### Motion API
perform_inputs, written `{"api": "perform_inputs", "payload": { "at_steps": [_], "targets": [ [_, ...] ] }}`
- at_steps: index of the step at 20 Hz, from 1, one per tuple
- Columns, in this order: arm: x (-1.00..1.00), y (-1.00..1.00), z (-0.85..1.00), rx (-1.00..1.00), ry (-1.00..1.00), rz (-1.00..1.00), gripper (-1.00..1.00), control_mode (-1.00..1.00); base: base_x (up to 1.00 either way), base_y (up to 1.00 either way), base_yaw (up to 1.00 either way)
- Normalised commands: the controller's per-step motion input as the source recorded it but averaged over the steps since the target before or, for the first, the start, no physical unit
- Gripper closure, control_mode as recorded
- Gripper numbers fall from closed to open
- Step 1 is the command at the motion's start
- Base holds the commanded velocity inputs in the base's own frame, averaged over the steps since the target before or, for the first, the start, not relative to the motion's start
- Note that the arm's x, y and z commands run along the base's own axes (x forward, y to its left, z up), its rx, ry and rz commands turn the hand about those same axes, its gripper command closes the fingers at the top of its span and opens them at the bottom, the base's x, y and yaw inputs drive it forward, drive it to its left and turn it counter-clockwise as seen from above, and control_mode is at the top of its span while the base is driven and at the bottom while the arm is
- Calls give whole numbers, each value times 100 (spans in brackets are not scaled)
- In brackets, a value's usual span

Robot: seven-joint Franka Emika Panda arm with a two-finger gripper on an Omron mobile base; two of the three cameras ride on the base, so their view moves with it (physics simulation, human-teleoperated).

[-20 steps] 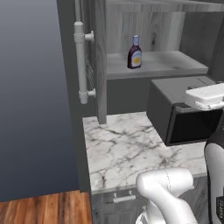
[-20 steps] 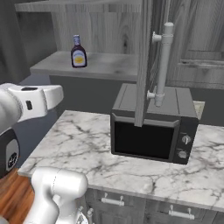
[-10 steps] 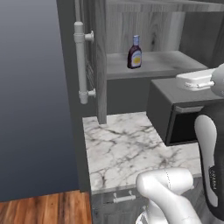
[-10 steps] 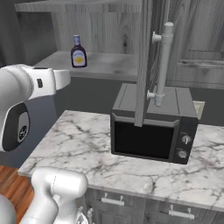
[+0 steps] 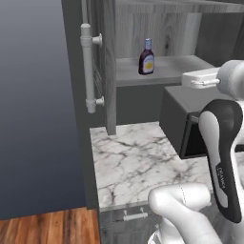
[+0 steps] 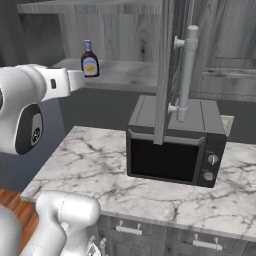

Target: Take 2 condiments from the cabinet and move them on the counter near the stove.Make sure the condiments are lined up with each other, next to each other.

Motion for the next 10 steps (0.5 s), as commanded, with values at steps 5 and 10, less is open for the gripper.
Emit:
{"api": "perform_inputs", "payload": {
  "at_steps": [5, 10],
  "targets": [
    [36, 8, 9, 0, 0, 0, -100, -100, 0, 0, 0],
    [35, 3, 5, 0, 0, 0, -100, -100, 0, 0, 0]
  ]
}}
